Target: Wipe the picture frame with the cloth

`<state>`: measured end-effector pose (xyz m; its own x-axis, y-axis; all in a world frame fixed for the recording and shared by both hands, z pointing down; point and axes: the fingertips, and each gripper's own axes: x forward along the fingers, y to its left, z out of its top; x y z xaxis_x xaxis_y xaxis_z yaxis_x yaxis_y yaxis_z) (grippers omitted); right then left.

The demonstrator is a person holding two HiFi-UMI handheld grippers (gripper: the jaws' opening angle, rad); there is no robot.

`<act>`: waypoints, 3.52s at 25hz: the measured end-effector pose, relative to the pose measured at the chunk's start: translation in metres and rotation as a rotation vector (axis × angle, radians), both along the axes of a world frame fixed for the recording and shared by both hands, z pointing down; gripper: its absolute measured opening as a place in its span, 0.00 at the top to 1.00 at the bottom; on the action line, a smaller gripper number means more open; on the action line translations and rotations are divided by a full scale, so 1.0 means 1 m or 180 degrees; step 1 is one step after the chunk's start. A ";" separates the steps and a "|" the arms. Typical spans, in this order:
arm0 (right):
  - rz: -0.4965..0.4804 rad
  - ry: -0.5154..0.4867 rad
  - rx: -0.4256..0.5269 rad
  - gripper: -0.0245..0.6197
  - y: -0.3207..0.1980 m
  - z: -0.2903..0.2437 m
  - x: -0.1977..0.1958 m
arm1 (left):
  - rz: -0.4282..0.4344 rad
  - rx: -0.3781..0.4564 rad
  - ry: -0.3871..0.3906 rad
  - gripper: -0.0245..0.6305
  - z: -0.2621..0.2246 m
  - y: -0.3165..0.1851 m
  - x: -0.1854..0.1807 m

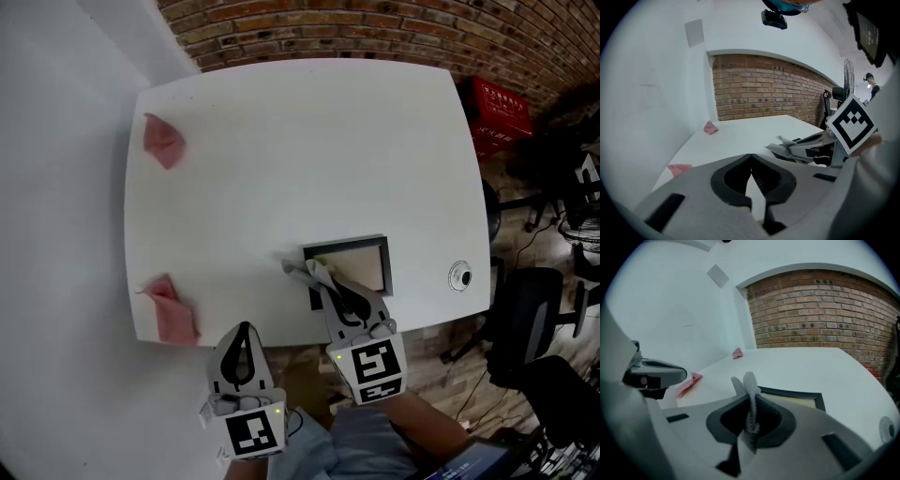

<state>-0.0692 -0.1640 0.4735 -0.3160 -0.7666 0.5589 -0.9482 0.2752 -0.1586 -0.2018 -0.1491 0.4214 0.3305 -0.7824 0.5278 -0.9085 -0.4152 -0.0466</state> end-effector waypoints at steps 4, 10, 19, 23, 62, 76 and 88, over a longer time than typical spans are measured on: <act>0.0014 0.0017 -0.0090 0.91 0.002 0.014 -0.004 | 0.0028 -0.0070 0.0005 0.95 0.012 -0.003 -0.003; 0.0050 0.0091 -0.0093 0.91 -0.003 0.018 0.000 | 0.0067 -0.0097 0.0004 0.95 0.017 -0.007 -0.002; 0.0109 0.0229 -0.0134 0.91 -0.001 0.022 0.008 | 0.0104 -0.0080 -0.0024 0.95 0.020 -0.009 -0.001; 0.0144 0.0254 -0.0143 0.91 0.000 0.021 0.014 | 0.0113 -0.0103 -0.0010 0.95 0.019 -0.007 0.004; 0.0485 0.0320 -0.0150 0.91 0.009 0.022 0.083 | 0.0422 -0.0061 -0.0014 0.95 0.020 -0.010 0.064; 0.0707 0.0411 -0.0145 0.91 0.035 0.013 0.131 | 0.0471 0.0026 0.0077 0.95 0.008 0.009 0.091; 0.0655 0.0434 0.0330 0.91 0.040 -0.064 0.149 | 0.0348 0.0449 0.0221 0.95 -0.059 0.026 0.106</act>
<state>0.0797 -0.1236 0.4096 -0.0746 -0.8624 0.5007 -0.9966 0.0825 -0.0064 -0.0955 -0.1235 0.3627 0.4494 -0.8044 0.3885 -0.8614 -0.5055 -0.0501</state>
